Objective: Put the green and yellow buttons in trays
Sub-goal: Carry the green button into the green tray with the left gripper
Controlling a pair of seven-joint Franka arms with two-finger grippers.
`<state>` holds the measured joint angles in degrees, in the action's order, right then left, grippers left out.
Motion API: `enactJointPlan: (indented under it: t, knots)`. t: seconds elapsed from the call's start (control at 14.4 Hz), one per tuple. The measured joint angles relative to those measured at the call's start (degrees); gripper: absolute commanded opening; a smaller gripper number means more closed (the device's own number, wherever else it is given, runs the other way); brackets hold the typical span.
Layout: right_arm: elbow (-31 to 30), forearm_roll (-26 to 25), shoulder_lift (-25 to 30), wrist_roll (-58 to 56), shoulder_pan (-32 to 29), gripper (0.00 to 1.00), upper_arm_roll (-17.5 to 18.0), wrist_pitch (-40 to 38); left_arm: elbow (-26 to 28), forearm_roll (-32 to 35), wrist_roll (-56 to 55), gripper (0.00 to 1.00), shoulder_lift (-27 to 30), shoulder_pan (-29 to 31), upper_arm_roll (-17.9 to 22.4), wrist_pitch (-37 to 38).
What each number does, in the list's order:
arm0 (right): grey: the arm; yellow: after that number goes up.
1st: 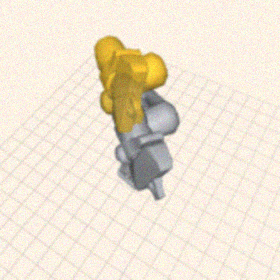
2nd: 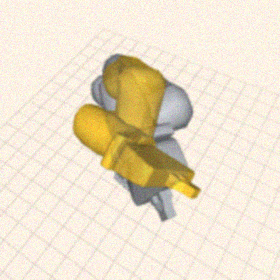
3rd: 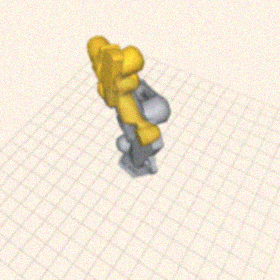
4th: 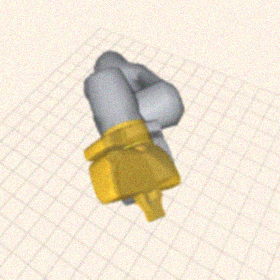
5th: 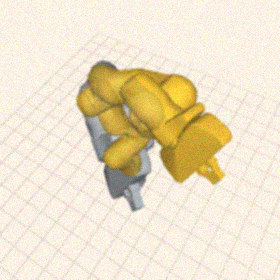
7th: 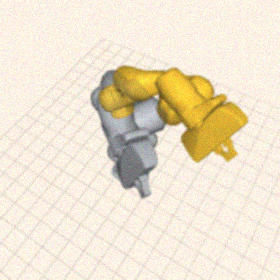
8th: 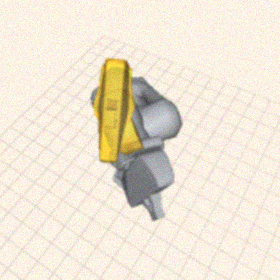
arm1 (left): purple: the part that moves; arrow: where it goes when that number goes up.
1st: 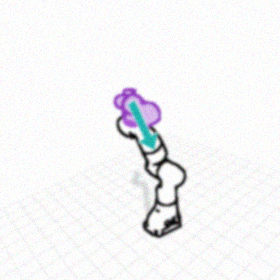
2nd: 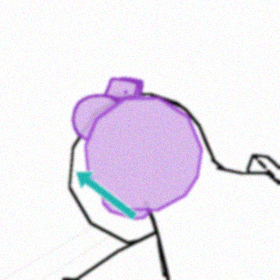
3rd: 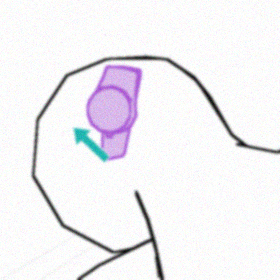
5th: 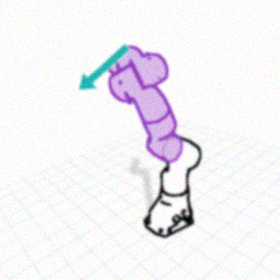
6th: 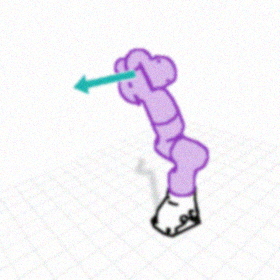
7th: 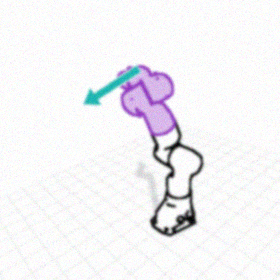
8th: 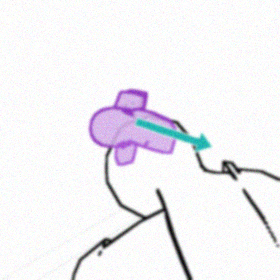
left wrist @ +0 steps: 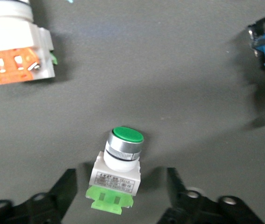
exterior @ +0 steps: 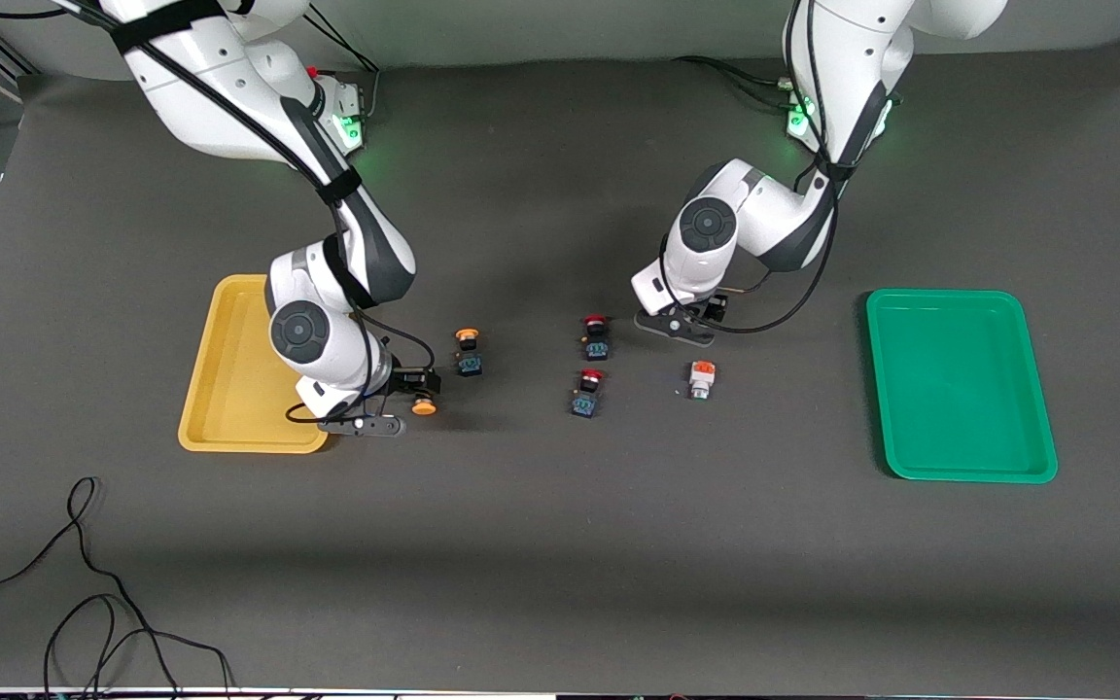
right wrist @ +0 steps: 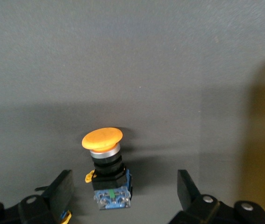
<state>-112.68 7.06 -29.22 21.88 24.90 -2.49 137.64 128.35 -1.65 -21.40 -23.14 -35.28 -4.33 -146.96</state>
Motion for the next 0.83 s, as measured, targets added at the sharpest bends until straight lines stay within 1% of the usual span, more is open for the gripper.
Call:
enactJointPlan:
  t: [0.07, 0.21, 0.28, 0.35, 0.42, 0.49, 0.69, 0.83]
  knots:
    - [-0.4, 0.0, -0.5, 0.0, 0.5, 0.96, 0.0, 1.2, -0.1, 0.0, -0.8, 0.0, 0.0, 0.0, 0.0, 0.0]
    - [-1.8, 0.0, -1.3, 0.1, 1.3, 0.94, 0.0, 4.9, -0.6, 0.0, -1.8, 0.0, 0.0, 0.0, 0.1, 0.2]
    - [-2.6, 0.0, -1.6, 0.1, 1.4, 0.86, 0.0, 6.5, -1.1, 0.0, -2.5, 0.0, 0.2, 0.0, 0.2, 0.7]
    - [-3.2, 0.0, -1.7, 0.1, 1.4, 0.68, 0.0, 7.2, -2.1, 0.0, -3.3, 0.0, 0.7, 0.1, 0.3, 2.5]
    - [-3.6, 0.0, -1.7, 0.1, 1.4, 0.32, -0.1, 7.5, -3.9, -0.2, -4.1, 0.0, 2.0, 0.2, 0.7, 6.5]
    - [-3.9, 0.0, -1.8, 0.1, 1.4, 0.0, -0.1, 7.5, -6.4, -0.5, -4.9, 0.0, 4.1, 0.5, 1.3, 12.3]
    - [-4.4, 0.0, -1.7, 0.1, 1.4, 0.0, -0.2, 7.5, -17.2, -4.0, -5.4, 0.0, 13.3, 5.6, 2.3, 34.4]
    - [-4.2, 0.0, -1.2, 0.1, 1.4, 0.0, -0.5, 7.5, -21.6, -4.4, -5.2, 0.0, 18.2, 11.5, 2.7, 43.8]
